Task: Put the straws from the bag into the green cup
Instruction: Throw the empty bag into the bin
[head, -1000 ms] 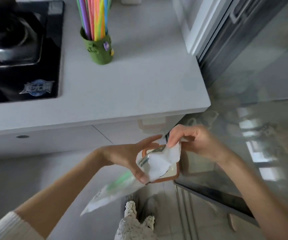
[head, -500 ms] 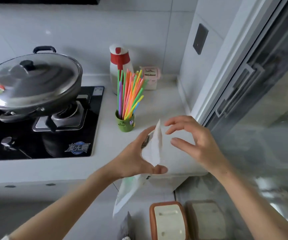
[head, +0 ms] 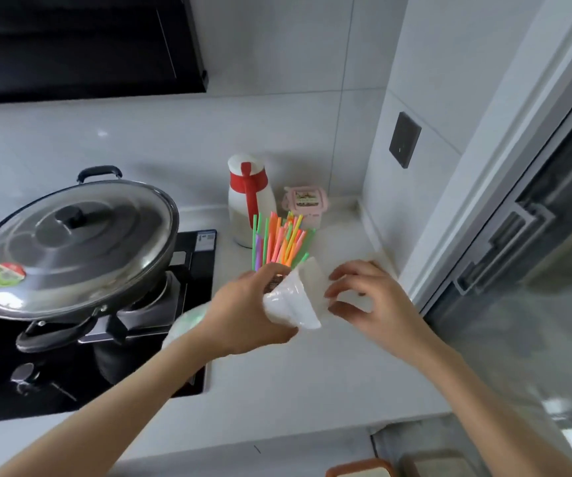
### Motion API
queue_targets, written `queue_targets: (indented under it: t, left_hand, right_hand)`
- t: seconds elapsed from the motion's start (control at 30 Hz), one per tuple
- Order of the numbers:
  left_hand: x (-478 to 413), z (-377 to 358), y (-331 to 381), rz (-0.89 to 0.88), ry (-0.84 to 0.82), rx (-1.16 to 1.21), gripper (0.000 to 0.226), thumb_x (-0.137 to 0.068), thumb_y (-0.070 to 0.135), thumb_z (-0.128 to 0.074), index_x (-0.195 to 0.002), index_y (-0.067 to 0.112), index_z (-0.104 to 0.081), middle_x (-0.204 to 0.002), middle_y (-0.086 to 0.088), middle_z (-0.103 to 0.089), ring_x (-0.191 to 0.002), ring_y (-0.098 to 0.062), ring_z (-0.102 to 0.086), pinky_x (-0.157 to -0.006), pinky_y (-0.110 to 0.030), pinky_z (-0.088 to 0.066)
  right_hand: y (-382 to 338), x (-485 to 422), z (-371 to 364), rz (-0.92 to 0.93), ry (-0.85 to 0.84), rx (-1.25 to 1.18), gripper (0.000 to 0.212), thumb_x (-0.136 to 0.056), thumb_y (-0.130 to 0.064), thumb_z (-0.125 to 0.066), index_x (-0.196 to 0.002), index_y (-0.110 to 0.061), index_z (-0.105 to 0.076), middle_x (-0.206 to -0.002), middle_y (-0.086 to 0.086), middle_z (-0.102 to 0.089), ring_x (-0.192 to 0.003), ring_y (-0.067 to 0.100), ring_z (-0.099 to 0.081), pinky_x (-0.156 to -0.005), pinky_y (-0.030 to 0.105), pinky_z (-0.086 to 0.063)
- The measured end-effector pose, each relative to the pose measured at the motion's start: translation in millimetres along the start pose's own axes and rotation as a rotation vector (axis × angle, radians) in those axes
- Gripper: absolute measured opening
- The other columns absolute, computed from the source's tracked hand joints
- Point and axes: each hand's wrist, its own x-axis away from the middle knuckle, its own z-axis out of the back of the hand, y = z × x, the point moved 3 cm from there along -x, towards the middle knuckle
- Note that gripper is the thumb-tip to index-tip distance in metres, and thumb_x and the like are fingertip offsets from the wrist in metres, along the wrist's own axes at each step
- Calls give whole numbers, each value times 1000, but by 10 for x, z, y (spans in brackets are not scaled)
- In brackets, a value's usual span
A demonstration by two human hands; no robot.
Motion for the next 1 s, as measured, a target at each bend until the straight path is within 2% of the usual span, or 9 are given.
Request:
queue_targets:
  t: [0.07,0.17,0.27,0.4,0.57,0.67,0.73,0.83,1.0]
  left_hand:
    - [-140,104,75,-144,36,-306,76,-57,43,-75,-126,28,-45,-107,8,-61,-103,-19,-55,-91,-32,-40]
    - [-343,182,250,-252,-71,-895,83,-70,49,-63,-138,21,-26,-131,-2,-49,-124,-26,-42,-111,-51,-13]
    - [-517,215,406,-366,-160,-1330,80,-79,37,-56,-142,14,-13,-136,-14,-38,-123,-34,-36,-107,-67,-4]
    - [-684,239,583,-555,-177,-1570,64,-82,20,-59,-135,9,-26,-123,-17,-46,-110,-36,-44,-101,-75,-6]
    - [-808,202,695,-700,-126,-1786,59,-79,18,-59,-132,9,-33,-119,-18,-49,-103,-37,-47,-92,-78,1]
    - [-837,226,742,-714,-119,-1816,59,-80,17,-57,-133,8,-31,-120,-19,-48,-103,-36,-46,-94,-78,-2]
    - [-855,286,728,-678,-111,-1788,63,-80,19,-58,-135,9,-28,-123,-20,-46,-107,-37,-45,-95,-77,0]
    - [-852,455,656,-590,-91,-1727,71,-81,23,-57,-141,11,-19,-126,-19,-43,-114,-38,-42,-98,-75,1]
    - [-863,794,361,-309,-34,-1519,79,-82,37,-57,-144,20,-12,-138,-12,-38,-124,-32,-36,-103,-71,-2]
  right_hand:
    - [44,-52,-142,-390,5,-558,18,-88,-5,-57,-85,-16,-70,-98,-2,-67,-92,14,-60,-75,20,-49]
    - [155,-134,-456,-801,64,-1292,25,-94,-13,-42,-94,-4,-65,-97,17,-66,-88,32,-62,-74,38,-53]
    - [254,-182,-670,-978,85,-1667,43,-94,-37,-42,-119,-5,-56,-124,19,-59,-116,37,-54,-94,53,-44]
    - [296,-242,-787,-1066,86,-1951,50,-91,-48,-45,-127,-14,-53,-135,19,-52,-124,39,-49,-88,59,-46]
    - [230,-371,-821,-1015,26,-2026,49,-90,-49,-46,-121,-13,-59,-135,17,-53,-119,38,-54,-82,64,-47]
    - [245,-397,-786,-1005,58,-1965,35,-93,-35,-48,-108,-7,-63,-119,17,-61,-105,38,-60,-75,58,-54]
    - [282,-379,-747,-996,65,-1842,22,-95,-20,-48,-102,-5,-63,-100,15,-63,-89,35,-67,-70,53,-57]
    - [378,-348,-603,-965,112,-1664,16,-96,-8,-44,-106,-5,-56,-94,19,-68,-70,35,-71,-55,43,-60]
    - [446,-435,-188,-890,257,-1193,17,-98,-12,-41,-84,-12,-50,-58,8,-71,-45,15,-64,-38,18,-45]
